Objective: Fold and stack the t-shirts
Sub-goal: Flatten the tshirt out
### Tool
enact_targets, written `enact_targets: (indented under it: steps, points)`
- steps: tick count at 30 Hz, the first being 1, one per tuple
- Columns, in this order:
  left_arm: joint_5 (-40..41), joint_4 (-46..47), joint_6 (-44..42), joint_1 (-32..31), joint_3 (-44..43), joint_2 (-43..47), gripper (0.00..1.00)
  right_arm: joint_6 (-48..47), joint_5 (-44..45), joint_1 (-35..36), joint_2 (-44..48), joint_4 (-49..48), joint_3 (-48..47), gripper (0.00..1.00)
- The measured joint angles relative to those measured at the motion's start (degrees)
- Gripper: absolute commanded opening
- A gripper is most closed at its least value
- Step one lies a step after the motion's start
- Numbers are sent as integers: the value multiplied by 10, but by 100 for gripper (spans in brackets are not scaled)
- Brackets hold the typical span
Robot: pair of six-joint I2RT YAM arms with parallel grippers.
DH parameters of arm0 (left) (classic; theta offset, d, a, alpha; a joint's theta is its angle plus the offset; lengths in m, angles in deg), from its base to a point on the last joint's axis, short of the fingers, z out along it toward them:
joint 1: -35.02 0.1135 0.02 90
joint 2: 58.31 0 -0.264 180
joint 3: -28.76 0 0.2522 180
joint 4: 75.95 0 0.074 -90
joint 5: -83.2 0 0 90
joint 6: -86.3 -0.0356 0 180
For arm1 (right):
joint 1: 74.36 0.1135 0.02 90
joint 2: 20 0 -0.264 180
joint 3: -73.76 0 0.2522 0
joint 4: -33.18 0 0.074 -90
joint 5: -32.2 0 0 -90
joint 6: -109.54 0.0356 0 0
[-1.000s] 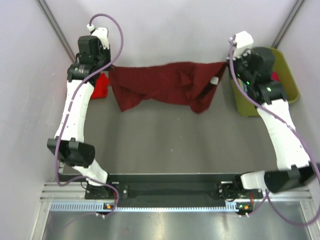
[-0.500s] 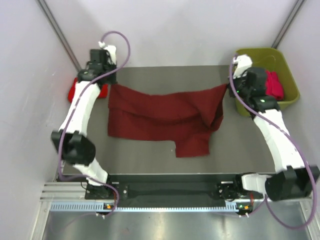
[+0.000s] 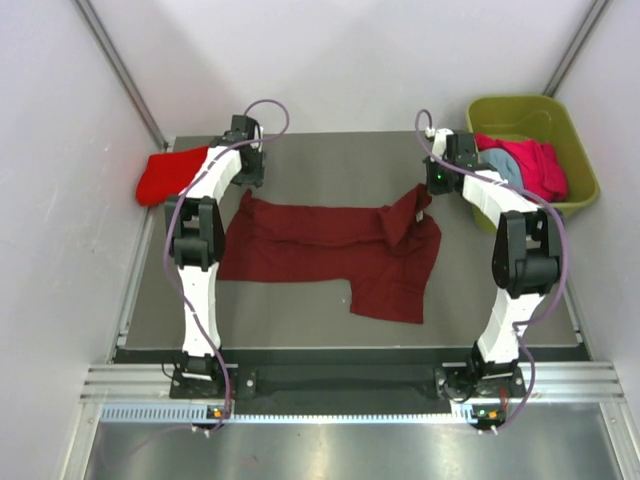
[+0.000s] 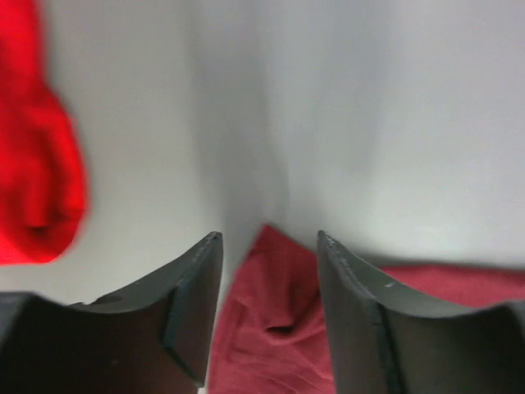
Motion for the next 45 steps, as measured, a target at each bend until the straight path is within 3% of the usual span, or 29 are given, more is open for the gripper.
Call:
enact_targets:
  steps: [4, 8, 12, 15, 21, 28, 45]
  points:
    - [37, 5, 4, 2, 19, 30, 59, 10, 0, -6, -32, -8, -59, 0]
    - [45, -8, 17, 9, 135, 138, 63, 20, -3, -7, -33, -23, -71, 0]
    - [-2, -34, 34, 28, 229, 264, 64, 25, -5, -6, -32, -28, -66, 0]
    - [-67, -38, 54, 57, 261, 309, 63, 26, -9, -6, -30, -29, -52, 0]
    - [-159, -38, 85, 106, 279, 270, 59, 25, -10, -4, -30, -26, -40, 0]
    - [-225, -34, 100, 108, 269, 190, 58, 25, -9, -3, -30, -27, -40, 0]
    - [-237, -21, 108, 128, 250, 140, 55, 25, -8, -1, -19, -26, -28, 0]
